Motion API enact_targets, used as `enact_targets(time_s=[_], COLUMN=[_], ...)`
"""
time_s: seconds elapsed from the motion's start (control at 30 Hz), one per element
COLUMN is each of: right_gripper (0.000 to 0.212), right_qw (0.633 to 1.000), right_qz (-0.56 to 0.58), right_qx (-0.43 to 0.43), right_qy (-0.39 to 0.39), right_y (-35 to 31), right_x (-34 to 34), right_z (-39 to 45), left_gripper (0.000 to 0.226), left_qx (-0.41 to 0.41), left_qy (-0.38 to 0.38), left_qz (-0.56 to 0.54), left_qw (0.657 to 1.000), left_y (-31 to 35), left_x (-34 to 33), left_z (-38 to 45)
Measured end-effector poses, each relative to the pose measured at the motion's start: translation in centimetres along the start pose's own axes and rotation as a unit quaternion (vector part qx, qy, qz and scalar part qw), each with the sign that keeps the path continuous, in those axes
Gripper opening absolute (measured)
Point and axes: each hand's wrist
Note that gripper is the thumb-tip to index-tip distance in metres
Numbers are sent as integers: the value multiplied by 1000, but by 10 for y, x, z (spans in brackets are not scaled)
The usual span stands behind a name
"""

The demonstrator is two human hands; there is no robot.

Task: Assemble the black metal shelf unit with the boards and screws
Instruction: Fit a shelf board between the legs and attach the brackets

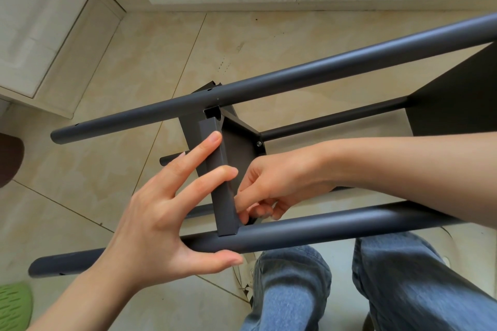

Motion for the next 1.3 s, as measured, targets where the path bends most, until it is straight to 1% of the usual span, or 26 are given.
enact_targets(time_s=[0.07, 0.2, 0.37, 0.67, 0.8, 0.93, 1.03, 1.3], right_gripper=[25, 25, 22, 31, 22, 25, 29, 25], right_qw=[1000, 998, 1000, 1000, 1000, 1000, 999, 1000], right_qz=[-6, 48, 4, 22, -13, 17, 18, 13], right_qx=[-3, 5, -7, 13, 2, 11, 19, 20], right_qy=[0, -34, -16, -19, -4, -23, -19, -16], right_y=[-1, -1, -2, -2, -2, -3, -1, 0], right_x=[0, 1, 1, 1, 0, 2, 2, 3], right_z=[0, 0, -1, -1, -2, -2, -2, 0], left_gripper=[80, 81, 81, 82, 82, 82, 82, 82], left_qx=[0, -1, 1, -3, -6, -7, -6, -10], left_qy=[0, -2, -1, 1, 2, 2, 3, 4], left_qz=[1, 2, 0, -1, -1, 0, 2, 9], left_qw=[1000, 1000, 1000, 1000, 1000, 1000, 1000, 1000], left_y=[0, -1, -1, -2, -3, -3, -4, -4], left_x=[0, 0, 0, -1, -2, -2, -2, -3], left_z=[0, 0, 0, 0, 0, 0, -1, -1])
Point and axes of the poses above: each hand's wrist, its own z-axis towards the middle knuckle, its own x-axis out of the back of the hand, y = z × x, and after that the axes turned 5 degrees about z, right-handed
